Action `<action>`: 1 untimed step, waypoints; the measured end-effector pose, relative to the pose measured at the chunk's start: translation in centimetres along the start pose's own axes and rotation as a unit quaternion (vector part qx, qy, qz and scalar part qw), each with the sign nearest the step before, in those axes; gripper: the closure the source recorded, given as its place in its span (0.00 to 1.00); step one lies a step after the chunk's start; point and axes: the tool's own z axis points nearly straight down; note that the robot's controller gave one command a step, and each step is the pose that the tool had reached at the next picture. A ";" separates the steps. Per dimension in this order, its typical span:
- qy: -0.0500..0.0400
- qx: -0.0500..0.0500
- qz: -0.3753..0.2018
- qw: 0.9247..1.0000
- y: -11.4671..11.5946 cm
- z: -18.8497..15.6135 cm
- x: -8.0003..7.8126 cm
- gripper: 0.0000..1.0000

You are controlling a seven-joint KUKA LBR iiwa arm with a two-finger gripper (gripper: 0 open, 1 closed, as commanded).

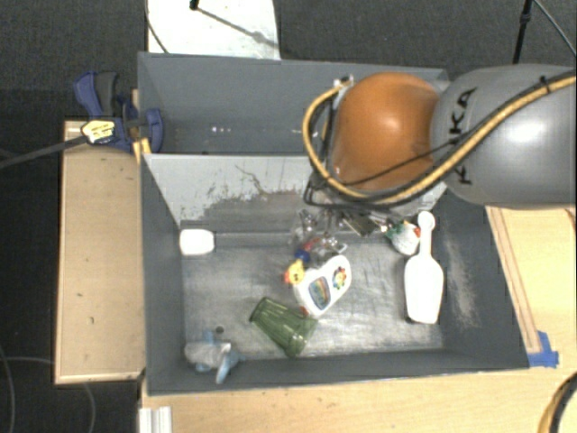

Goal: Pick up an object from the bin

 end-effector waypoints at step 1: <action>-0.002 0.001 0.001 1.000 -0.1 -1.1 -0.1 1.00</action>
Offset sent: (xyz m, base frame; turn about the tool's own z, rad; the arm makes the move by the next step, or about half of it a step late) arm 0.0000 0.0000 0.0126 0.0000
